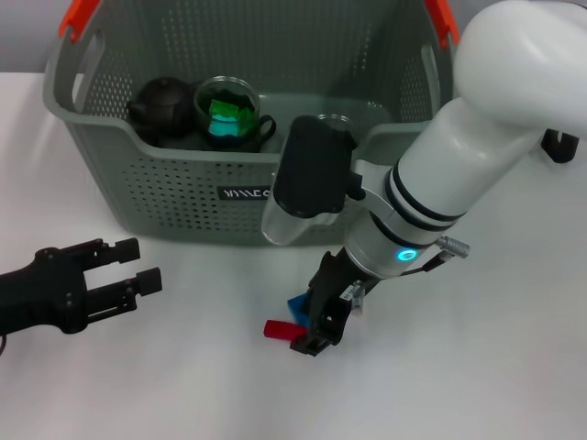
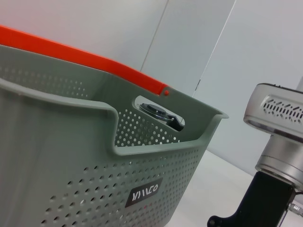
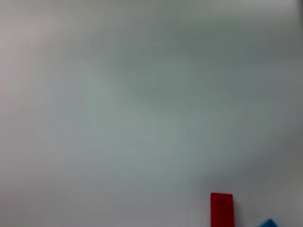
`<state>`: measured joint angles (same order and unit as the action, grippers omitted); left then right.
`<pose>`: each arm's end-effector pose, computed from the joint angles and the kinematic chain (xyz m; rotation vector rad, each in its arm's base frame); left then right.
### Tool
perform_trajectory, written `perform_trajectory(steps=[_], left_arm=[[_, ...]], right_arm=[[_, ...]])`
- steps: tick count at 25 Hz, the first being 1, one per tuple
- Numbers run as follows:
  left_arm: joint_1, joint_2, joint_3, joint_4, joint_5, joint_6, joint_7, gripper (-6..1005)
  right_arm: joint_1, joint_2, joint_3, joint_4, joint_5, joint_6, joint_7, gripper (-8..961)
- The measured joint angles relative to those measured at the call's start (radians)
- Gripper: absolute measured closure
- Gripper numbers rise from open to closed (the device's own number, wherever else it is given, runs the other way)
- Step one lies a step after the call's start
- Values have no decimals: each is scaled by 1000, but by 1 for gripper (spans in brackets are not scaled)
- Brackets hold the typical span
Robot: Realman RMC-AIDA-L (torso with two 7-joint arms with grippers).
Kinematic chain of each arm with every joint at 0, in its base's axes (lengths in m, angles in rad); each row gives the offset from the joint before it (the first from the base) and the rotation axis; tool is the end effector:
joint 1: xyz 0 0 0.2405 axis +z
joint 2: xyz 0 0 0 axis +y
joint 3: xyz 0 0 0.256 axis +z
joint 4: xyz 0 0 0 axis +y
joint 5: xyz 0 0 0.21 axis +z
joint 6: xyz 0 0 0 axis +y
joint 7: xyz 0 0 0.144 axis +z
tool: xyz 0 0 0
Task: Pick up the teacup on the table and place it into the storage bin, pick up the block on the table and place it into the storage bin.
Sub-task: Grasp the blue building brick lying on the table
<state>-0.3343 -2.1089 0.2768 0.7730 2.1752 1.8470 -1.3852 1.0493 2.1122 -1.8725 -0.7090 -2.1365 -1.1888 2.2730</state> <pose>-0.3240 0.2468 0.0437 -2.5137 -0.8779 -0.8469 0.1100 0.3490 -0.1408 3.0556 -0.2928 0.6290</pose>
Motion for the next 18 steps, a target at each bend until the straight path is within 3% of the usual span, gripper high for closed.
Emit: perform_trajectory(steps=[7,18], left_arm=[[1,0,5,0,0,-5,0,340],[-5,0,10,-9,0,-9,0,340]], right_arm=[[1,0,-2,-5,0,-29,5,423],[-11,6,-39,1,2,117,-5,423]])
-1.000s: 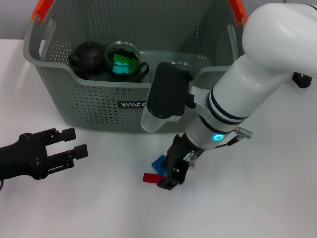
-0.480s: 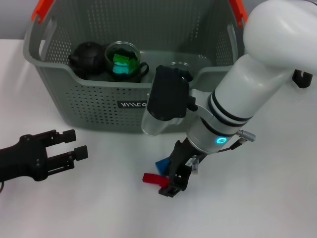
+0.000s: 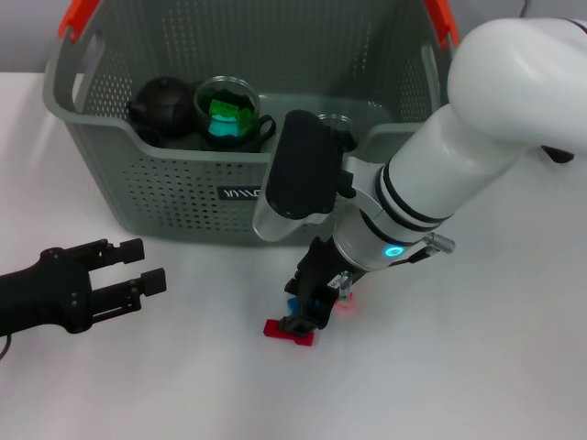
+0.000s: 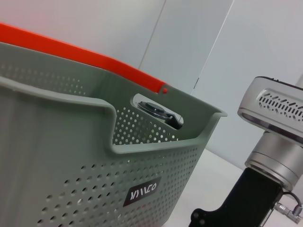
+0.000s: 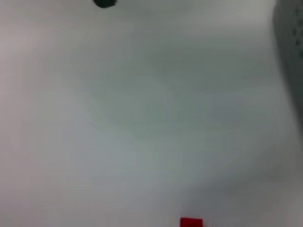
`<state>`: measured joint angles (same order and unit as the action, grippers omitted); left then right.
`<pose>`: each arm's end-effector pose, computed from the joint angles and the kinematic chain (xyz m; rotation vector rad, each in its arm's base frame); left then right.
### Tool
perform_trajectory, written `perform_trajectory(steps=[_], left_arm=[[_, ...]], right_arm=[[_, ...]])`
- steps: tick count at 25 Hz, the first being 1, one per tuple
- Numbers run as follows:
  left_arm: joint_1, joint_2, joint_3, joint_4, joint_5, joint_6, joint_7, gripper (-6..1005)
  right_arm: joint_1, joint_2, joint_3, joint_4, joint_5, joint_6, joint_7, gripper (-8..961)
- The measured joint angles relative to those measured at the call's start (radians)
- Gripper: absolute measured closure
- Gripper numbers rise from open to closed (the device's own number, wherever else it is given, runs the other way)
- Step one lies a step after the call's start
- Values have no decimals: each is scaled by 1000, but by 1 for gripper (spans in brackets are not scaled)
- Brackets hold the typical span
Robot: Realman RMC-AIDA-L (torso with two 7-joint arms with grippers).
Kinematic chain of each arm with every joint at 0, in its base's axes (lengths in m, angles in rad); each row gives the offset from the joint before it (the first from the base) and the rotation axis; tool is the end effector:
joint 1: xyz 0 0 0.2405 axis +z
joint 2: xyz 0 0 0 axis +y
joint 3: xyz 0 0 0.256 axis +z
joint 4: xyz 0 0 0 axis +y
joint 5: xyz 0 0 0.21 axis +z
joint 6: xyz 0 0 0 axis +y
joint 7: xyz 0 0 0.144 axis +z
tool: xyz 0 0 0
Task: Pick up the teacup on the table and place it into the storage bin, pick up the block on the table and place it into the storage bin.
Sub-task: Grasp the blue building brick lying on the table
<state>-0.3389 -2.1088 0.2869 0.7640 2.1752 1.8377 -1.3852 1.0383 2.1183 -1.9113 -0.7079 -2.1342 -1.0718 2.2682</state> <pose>-0.3230 0.2487 0.0410 -2.5213 -0.8806 -0.8448 0.1089 0.3559 -0.1490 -3.0157 0.2348 -0.5558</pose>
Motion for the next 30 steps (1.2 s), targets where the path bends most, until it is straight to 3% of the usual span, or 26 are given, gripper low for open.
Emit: perform_trajectory(steps=[10,21,30], left_arm=[[-3,2,0,0,0,-12,0,340],[-6,1,0,0,0,-15,0,340],[-3,0,1,-1,0,-15,0,340]], right_arm=[[-10,-2,-9,3,20,17,5,423],[-3,-10,1,-5,13,-171,44,424],[-22,-20,34,-60,-27,-198,54,424]])
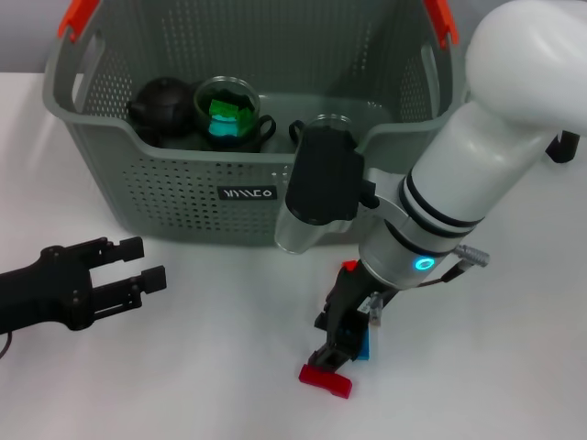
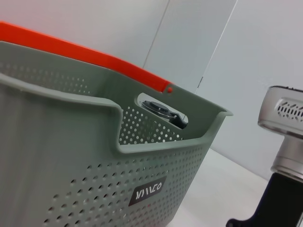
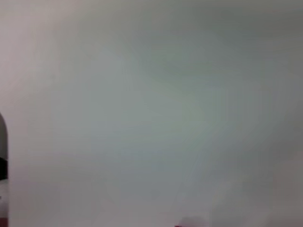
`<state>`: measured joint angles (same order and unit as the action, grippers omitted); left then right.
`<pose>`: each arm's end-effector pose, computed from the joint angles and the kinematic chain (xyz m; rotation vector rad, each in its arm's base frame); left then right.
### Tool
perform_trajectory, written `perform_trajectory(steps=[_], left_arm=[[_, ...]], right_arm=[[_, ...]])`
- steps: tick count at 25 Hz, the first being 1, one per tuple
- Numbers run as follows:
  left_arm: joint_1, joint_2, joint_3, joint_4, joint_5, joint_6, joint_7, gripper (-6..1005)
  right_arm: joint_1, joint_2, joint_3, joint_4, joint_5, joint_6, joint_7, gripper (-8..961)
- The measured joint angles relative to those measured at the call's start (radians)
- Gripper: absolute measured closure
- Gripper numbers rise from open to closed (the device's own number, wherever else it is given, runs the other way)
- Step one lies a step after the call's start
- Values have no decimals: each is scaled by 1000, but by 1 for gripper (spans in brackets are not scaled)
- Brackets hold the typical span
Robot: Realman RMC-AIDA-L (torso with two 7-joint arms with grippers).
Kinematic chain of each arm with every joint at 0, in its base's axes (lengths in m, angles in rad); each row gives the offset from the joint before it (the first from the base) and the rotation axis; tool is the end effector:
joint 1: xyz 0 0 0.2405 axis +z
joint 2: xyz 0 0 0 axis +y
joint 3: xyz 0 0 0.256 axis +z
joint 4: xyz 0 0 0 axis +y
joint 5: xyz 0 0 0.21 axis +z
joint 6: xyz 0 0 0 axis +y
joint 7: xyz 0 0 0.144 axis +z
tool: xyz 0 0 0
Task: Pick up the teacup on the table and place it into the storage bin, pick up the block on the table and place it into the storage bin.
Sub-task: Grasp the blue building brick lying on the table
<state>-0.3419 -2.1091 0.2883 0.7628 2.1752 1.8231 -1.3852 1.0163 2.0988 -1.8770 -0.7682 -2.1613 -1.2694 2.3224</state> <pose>-0.3237 0.2509 0.0405 -2.5143 -0.8818 -0.8342 0.1163 0.3407 -0.1323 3.0053 -0.3406 0.6869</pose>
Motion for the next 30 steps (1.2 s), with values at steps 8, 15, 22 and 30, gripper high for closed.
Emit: perform_trajectory(steps=[8,15,22,30], left_arm=[[4,-1,0,-2,0,1,0,340],[1,-2,0,-2,0,-1,0,340],[4,-2,0,-2,0,-1,0,340],[4,-2,0,-2,0,0,0,340]], right_arm=[[-100,-1,83,-176,-112,-93,0,424],[-131,0,139,-186,-162,-145,-16,424],[-150,0,198,-192,-137,-166,-50,405],[-152,0,241,-188,-137,-197,-55,340]])
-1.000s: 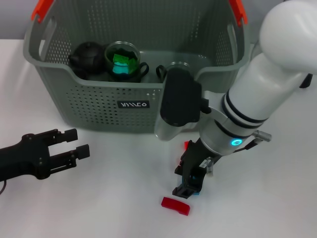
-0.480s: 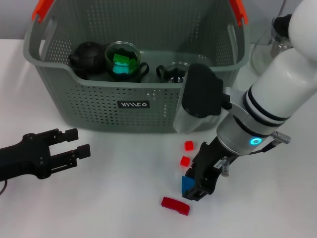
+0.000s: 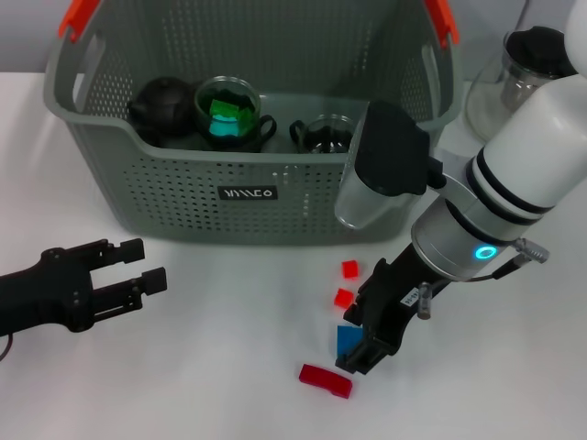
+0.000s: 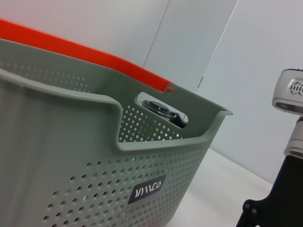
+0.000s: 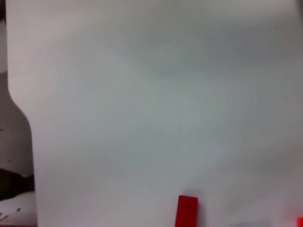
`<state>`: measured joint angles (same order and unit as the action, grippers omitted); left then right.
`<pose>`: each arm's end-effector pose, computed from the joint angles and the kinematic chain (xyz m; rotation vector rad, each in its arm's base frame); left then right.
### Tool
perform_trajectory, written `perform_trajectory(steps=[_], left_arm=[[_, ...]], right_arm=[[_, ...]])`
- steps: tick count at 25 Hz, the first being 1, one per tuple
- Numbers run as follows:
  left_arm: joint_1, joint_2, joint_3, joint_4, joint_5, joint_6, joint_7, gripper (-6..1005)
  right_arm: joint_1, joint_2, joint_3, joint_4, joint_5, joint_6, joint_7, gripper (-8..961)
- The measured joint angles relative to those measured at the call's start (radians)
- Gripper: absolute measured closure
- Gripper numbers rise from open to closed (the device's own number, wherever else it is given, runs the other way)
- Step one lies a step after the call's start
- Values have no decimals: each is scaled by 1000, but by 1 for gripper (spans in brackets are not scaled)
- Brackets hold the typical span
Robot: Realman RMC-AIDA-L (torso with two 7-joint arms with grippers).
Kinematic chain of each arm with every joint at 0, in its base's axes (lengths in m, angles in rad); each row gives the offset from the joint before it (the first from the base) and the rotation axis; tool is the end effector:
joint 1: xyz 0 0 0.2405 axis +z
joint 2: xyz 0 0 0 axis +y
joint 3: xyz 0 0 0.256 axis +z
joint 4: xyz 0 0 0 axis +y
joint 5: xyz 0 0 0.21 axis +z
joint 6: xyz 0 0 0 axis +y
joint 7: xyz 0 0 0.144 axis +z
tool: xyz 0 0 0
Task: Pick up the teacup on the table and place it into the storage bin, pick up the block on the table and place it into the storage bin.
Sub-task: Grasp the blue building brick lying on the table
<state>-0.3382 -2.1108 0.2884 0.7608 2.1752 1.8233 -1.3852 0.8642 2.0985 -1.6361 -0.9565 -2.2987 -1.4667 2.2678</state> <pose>-0.3242 0.2495 0.0395 -2.5124 -0.8887 -0.8371 0.1298 0.3395 -0.0924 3.0005 -0.4322 0.5890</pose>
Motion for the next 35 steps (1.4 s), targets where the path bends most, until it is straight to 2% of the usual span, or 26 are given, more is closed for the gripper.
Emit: perform_trajectory(steps=[6,12,21,35], left_arm=[[-4,0,0,0,0,1,0,340],[-6,0,0,-1,0,1,0,340],[-7,0,0,-2,0,-1,0,340],[-6,0,0,-1,0,-12,0,340]], right_arm=[[2,5,-18,-5,-45,-7,0,297],[3,4,-42,-5,-60,26,3,185],[10,7,-112,8,-70,89,5,179],[3,11,-167,21,-66,130,9,179]])
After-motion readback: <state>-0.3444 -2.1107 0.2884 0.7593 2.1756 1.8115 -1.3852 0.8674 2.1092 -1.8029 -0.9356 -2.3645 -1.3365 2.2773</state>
